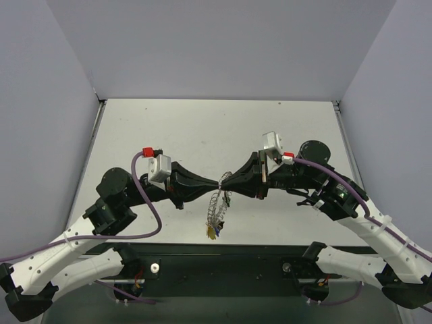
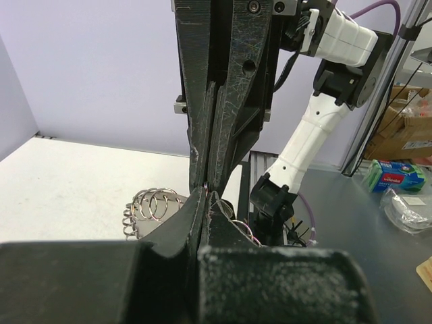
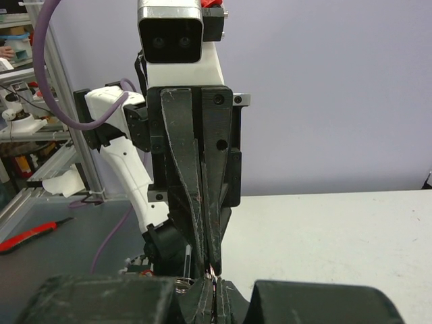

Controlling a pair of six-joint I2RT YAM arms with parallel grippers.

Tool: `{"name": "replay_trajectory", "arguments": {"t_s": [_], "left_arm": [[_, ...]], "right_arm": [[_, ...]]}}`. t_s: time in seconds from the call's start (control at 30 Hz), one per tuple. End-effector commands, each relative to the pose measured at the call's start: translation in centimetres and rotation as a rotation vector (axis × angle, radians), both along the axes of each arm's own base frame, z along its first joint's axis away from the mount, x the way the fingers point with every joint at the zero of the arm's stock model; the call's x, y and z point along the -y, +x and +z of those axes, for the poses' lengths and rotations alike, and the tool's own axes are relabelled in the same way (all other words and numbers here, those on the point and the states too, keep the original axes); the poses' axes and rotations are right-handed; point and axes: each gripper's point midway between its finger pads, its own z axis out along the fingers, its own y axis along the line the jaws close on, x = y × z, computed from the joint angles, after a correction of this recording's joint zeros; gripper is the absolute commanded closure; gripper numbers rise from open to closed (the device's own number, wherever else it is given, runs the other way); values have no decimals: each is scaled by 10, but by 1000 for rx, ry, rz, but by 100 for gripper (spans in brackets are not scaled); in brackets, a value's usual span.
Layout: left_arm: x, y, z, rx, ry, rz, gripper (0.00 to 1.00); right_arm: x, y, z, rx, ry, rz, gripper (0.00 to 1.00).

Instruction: Put the keys on the keyring

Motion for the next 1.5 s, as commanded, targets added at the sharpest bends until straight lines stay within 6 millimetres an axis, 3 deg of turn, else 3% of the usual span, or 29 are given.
{"name": "replay_trajectory", "arguments": {"t_s": [0.0, 0.03, 0.07, 0.17, 0.2, 0.23, 0.27, 0.4, 0.43, 0.47, 0.5, 0.53, 0.6, 0.77, 0.8, 0.83, 0.9, 0.93, 1.13, 1.33, 1.47], "left_arm": [[-14, 0, 34, 64, -96, 53, 100], [-16, 3, 33, 52, -88, 75, 96], [-17, 4, 32, 56, -82, 84, 69], [-24, 9, 33, 43, -70, 133, 33], [-26, 12, 35, 41, -69, 156, 29], [-28, 12, 33, 33, -52, 165, 18], [-31, 12, 40, 48, -55, 176, 16], [-32, 11, 44, 56, 24, 172, 15], [-27, 13, 30, 27, 93, 159, 15], [-25, 12, 30, 38, 119, 147, 15], [-25, 6, 40, 55, 125, 115, 15], [-19, 8, 25, 15, 202, 95, 16], [-19, 0, 26, 7, 271, 47, 17], [-4, 2, 10, -41, 434, -41, 28], [-1, 4, -4, -81, 492, -53, 31], [-1, 4, 3, -77, 495, -55, 34], [2, 6, -10, -115, 566, -71, 44], [1, 6, -4, -101, 568, -68, 45], [1, 10, -11, -128, 648, -67, 50], [4, 11, -17, -131, 685, -86, 63], [7, 9, -19, -134, 707, -110, 63]], "right_arm": [[-1, -3, 10, 33, 38, 23, 100], [0, -4, 11, 35, 40, 22, 100], [1, -4, 12, 38, 43, 20, 100], [2, -4, 9, 24, 26, 16, 100], [2, -4, 8, 26, 22, 16, 100], [2, -4, 8, 25, 20, 17, 100], [3, -4, 9, 27, 20, 16, 100], [3, -5, 4, 19, -11, 23, 100], [4, -5, 7, 32, -14, 22, 100], [3, -4, 5, 29, -25, 24, 100], [4, -4, 1, 17, -48, 24, 100], [5, -4, 0, 25, -58, 26, 100], [5, -4, -1, 16, -87, 35, 100], [4, -2, -5, 11, -142, 46, 100], [5, -2, 0, 21, -139, 45, 100], [5, -2, 1, 23, -143, 44, 100], [4, 0, 0, 18, -165, 44, 100], [3, 2, -2, 17, -173, 42, 100], [2, 8, -5, 16, -196, 25, 100], [2, 12, -8, 16, -205, 10, 100], [3, 13, -9, 16, -206, 4, 100]]}}
